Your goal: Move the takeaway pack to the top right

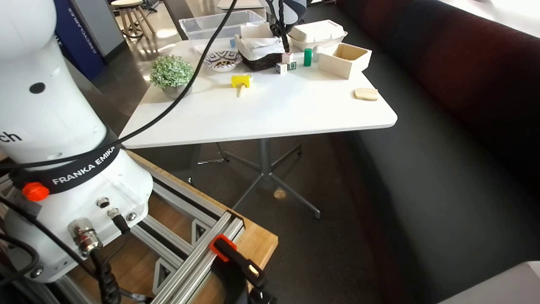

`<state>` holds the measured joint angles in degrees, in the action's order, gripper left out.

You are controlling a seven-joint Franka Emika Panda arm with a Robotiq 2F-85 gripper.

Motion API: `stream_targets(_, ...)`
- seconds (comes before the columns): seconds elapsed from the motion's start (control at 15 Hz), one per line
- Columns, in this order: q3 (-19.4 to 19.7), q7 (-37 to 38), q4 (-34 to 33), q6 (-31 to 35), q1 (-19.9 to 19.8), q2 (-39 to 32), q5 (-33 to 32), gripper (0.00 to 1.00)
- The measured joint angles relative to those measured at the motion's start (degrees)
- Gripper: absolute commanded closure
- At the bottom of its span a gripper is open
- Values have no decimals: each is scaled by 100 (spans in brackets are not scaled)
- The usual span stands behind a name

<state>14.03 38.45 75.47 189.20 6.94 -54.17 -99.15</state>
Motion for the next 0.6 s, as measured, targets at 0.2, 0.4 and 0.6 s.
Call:
stream_targets(0.2,151,67,797,93,329,475,187,0)
stream_targets(0.4,409,163,1618,-522,890,979,414,0)
stream_targets(0.6,386,-42,2372,-1373,1370,1616,1198,0)
